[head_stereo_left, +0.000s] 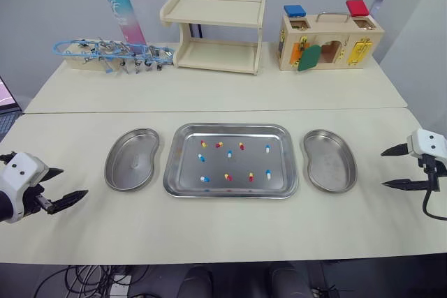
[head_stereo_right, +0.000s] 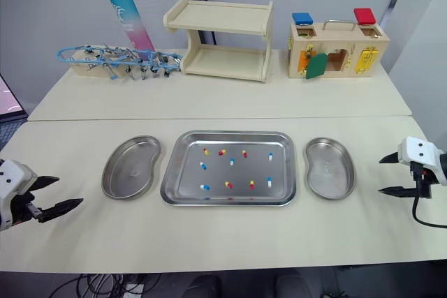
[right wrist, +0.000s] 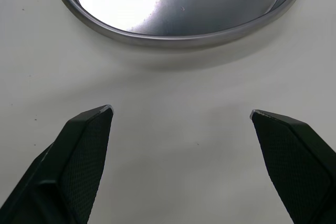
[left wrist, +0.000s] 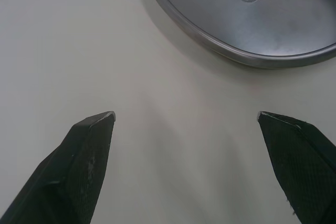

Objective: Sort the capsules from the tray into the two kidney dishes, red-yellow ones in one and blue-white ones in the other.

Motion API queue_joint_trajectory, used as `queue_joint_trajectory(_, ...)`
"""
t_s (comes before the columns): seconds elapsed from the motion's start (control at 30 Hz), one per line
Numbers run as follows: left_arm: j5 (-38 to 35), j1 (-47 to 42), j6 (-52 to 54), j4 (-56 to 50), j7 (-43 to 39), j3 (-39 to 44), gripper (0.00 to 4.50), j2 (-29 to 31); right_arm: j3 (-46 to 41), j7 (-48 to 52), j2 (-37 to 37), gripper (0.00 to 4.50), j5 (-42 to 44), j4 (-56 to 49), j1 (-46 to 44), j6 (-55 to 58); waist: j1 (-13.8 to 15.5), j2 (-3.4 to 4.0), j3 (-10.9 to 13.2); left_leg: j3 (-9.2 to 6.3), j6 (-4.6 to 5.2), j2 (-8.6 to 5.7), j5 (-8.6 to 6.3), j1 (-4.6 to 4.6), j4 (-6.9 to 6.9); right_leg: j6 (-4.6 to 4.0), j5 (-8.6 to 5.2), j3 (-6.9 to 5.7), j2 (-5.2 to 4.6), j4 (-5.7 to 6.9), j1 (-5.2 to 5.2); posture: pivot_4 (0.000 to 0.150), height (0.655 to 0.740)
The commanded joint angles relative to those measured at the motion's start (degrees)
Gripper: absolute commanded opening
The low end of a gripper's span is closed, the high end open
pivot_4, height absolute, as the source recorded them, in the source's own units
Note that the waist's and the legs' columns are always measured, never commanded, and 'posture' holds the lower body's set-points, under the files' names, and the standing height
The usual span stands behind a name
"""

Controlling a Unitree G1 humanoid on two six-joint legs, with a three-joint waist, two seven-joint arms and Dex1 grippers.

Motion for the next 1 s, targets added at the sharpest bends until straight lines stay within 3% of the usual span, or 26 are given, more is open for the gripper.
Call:
queue_joint_trajectory(0.03,0.0,-1.1,-0.9,1.5,-1.3,-0.2,4.50,1.9,-1.9,-0.2,-2.1,4.44,0.8,-1.5,0.3,0.2,0.0,0.00,0.0,0.00,0.00,0.00,0.00,0.00,0.00,0.00,0.00,0.00,0.00,0.00,0.00,0.150,0.7400)
queue_joint_trajectory(0.5,-0.1,-2.4,-9.5,10.3,-2.8,0.9,4.50,1.8,-2.4,-2.9,-1.8,4.44,0.8,-0.5,-0.1,1.7,0.0,0.00,0.0,0.00,0.00,0.00,0.00,0.00,0.01,0.00,0.00,0.00,0.00,0.01,0.00,0.150,0.7400)
queue_joint_trajectory(0.67,-3.8,-2.2,-6.3,10.6,-6.7,2.4,4.50,2.1,-2.2,-2.7,-2.1,4.44,0.5,-0.2,-0.8,2.9,0.0,0.00,0.0,0.00,0.00,0.00,0.00,0.00,0.02,0.00,0.00,-0.01,0.00,0.03,0.00,0.150,0.7400)
queue_joint_trajectory(1.0,-5.8,1.4,-5.2,7.9,-6.2,3.9,4.50,0.6,-2.5,-3.5,-2.2,4.44,0.7,-0.2,-0.5,3.2,-0.1,0.00,0.0,-0.01,0.00,0.00,0.00,0.00,0.03,0.00,0.00,-0.01,0.00,0.03,-0.01,0.150,0.7400)
